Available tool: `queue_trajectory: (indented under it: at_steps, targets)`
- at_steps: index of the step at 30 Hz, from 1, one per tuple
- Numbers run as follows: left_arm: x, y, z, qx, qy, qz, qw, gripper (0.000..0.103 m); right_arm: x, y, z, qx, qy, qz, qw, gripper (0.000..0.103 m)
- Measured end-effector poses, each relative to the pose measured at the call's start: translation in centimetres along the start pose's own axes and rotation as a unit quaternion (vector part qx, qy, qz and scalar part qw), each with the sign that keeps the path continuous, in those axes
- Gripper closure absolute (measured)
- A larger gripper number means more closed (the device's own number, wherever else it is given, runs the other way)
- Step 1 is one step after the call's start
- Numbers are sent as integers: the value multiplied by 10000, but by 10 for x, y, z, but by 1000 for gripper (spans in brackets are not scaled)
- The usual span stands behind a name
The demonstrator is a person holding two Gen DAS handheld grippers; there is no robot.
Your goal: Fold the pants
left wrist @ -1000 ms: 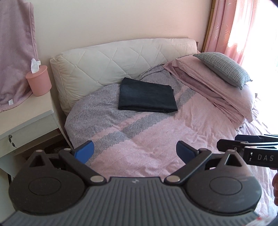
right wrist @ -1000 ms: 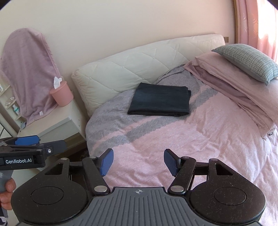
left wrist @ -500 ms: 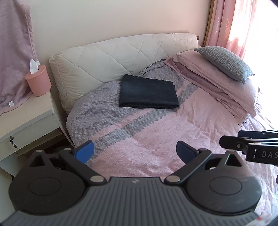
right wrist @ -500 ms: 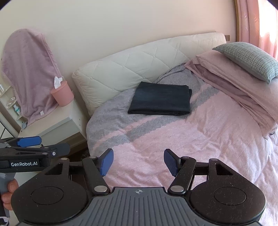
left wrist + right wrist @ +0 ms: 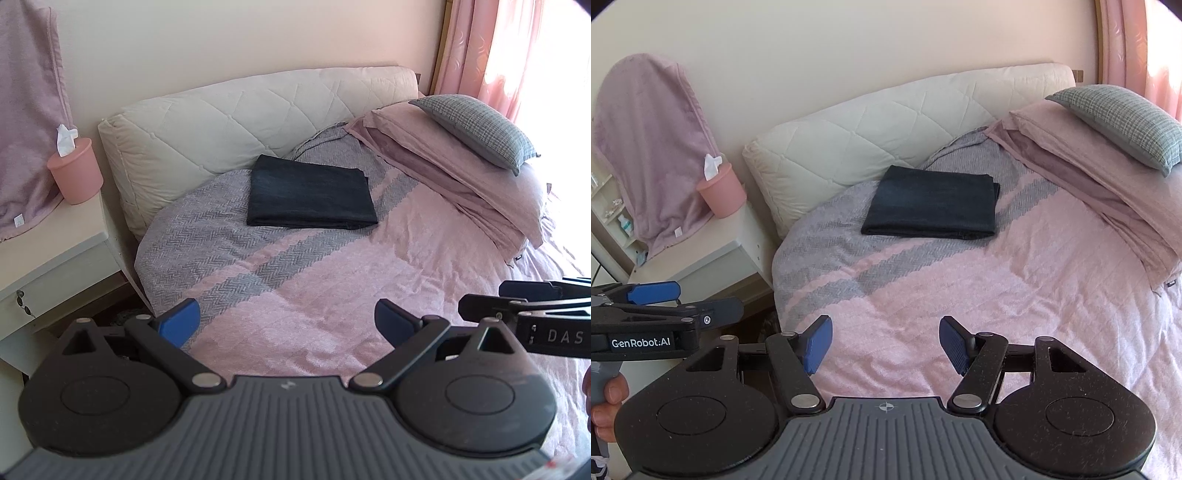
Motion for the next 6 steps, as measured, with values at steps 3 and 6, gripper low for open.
queue_trajectory:
  at_steps: [3,6]
  targets:
    - [-1,-1,3,22,-12,35,10000,4,-1,-1,1,1,-5,15,10000,42]
    - [-2,-1,5,42,13,50,10000,4,-2,-2,1,-4,-11,31,10000,42]
Point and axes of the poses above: each gripper's, at about its wrist camera, not at the fingertips, and x roughly the way its jaws point, z to its right, y to its top, the point moved 5 cm from there along x, roughly the way its jaws point, and after that the axes turned 5 degrees about -z, right-handed, at the moved point
